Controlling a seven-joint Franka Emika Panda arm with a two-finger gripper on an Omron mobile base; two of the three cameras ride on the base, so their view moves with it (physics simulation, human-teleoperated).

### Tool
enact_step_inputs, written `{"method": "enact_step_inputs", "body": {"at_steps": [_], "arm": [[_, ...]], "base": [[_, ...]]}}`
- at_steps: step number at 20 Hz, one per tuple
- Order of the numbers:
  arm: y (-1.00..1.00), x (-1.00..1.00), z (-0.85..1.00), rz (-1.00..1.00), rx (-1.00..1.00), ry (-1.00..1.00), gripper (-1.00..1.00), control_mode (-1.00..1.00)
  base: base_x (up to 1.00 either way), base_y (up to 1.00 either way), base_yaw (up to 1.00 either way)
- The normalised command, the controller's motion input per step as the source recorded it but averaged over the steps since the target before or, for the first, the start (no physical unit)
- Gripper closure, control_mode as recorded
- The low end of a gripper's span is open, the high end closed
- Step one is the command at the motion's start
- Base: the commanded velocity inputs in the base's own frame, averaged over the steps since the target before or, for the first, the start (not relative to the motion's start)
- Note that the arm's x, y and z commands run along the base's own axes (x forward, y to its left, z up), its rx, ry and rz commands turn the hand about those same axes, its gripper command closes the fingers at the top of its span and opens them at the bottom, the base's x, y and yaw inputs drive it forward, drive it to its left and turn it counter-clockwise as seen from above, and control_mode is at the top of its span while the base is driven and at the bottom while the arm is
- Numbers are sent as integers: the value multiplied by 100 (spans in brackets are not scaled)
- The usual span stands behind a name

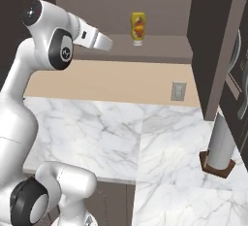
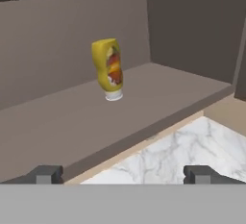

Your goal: Move the mayonnaise and mustard from the cabinet to the dining counter.

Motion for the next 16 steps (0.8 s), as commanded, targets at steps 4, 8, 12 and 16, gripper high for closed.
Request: {"method": "enact_step_inputs", "body": {"at_steps": [4, 8, 12, 16], "arm": [[0, 25, 0, -4, -6, 2, -100, -100], [0, 23, 0, -5, -2, 0, -100, -100], [-3, 21, 0, -7, -3, 0, -100, -100], [-6, 10, 0, -9, -3, 0, -100, -100]], "base": [[0, 0, 0], [0, 0, 0], [0, 0, 0], [0, 0, 0]]}}
